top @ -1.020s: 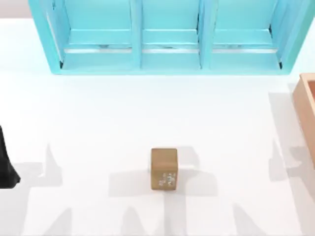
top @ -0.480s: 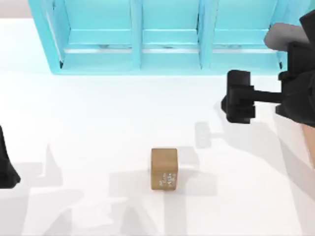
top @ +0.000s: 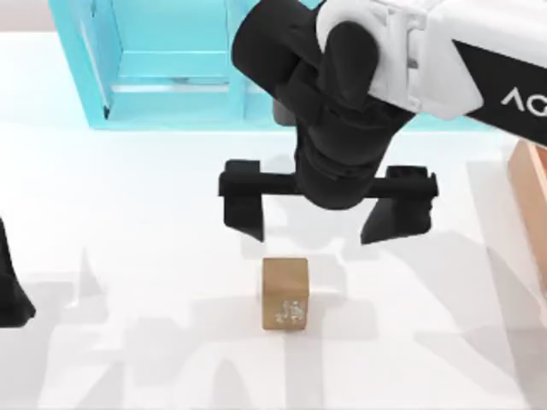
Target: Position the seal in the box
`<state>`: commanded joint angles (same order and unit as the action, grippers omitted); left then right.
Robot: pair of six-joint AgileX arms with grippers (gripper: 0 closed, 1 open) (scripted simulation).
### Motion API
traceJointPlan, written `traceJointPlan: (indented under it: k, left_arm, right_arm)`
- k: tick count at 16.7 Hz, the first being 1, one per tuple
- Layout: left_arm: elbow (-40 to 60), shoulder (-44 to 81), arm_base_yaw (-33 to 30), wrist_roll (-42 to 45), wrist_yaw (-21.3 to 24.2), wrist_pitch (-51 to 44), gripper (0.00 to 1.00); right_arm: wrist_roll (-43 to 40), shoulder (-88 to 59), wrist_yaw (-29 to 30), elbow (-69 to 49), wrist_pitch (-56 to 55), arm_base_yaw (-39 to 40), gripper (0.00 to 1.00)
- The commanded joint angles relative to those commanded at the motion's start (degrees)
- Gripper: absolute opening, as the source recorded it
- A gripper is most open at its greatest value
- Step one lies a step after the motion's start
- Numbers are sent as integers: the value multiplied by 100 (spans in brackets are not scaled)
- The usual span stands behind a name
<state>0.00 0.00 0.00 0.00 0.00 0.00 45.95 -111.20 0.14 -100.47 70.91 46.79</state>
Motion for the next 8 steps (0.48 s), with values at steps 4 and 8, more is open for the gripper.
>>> traceJointPlan:
  k: [4,8]
  left_arm:
    - [0,0,0,0,0,0,100]
    - [0,0,0,0,0,0,100]
  right_arm:
    - [261,-1113,-20,-1105,669,110,100]
    - [315,-1363,-24,-1380,838,120,100]
